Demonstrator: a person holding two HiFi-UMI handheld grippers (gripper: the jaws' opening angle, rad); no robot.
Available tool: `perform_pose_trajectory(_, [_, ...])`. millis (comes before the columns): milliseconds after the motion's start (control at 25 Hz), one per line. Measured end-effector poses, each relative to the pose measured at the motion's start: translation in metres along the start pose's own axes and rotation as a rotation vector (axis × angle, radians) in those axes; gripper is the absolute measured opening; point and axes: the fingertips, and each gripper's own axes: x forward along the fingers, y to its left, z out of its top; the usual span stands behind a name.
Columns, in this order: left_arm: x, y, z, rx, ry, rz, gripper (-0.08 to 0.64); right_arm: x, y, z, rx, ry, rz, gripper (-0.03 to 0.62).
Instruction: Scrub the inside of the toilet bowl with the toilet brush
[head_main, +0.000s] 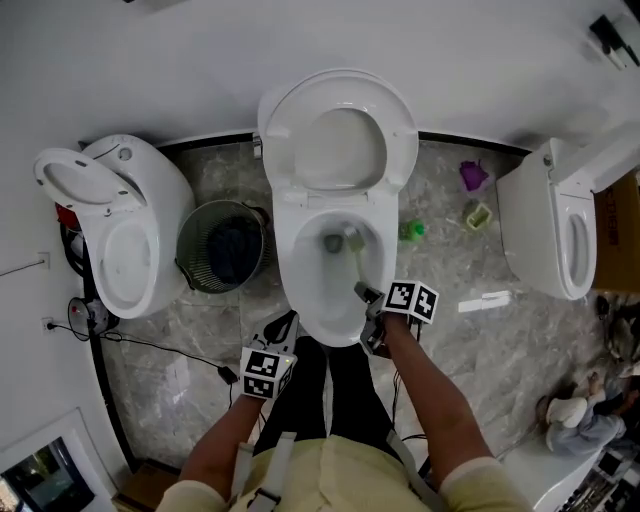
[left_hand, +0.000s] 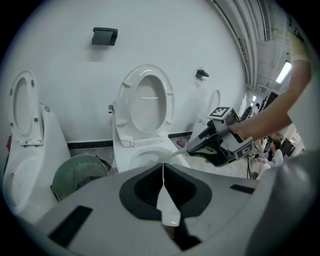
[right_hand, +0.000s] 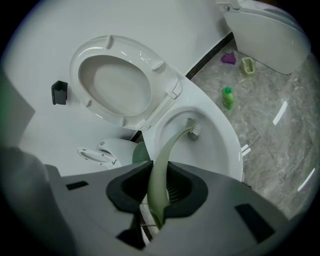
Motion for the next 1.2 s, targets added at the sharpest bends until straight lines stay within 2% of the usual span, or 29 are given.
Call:
perform_pose_trajectory(160, [-0.003,-0.008,0.010,-0.005,0.009,-0.008,0.014,-0.028,0.002,-0.018,-0.037,0.053,0.008,0.080])
perform_pose_trajectory(320, [-0.010,-0.013,0.024,-0.056,0.006,-0.028,0.014,-0.055,0.017,-0.036,-0.090,0.097,0.032,0.080])
perform_pose_trajectory(520, [-0.020,-0.025,0.046,-0.061,-0.019,-0.045,0.014,-0.092,0.037,-0.049,-0.160,0.135,0.057,0.080])
perform_pose_trajectory(840, [-0.043,-0.035,0.073,-0.051,-0.080,-0.033,0.014,-0.145,0.073,-0.058,-0.224,0.156,0.130,0.080])
perform_pose_trajectory(1040, [-0.058,-0.044,0.089,-0.079,-0.118,-0.079,0.014,-0.168,0.093,-0.066,-0.267,0.167,0.168,0.080])
perform_pose_trajectory(1200, [-0.070,-0.043,0.103,-0.080,-0.149,-0.065,0.014,-0.174,0.106,-0.076,-0.304,0.176,0.180,0.080])
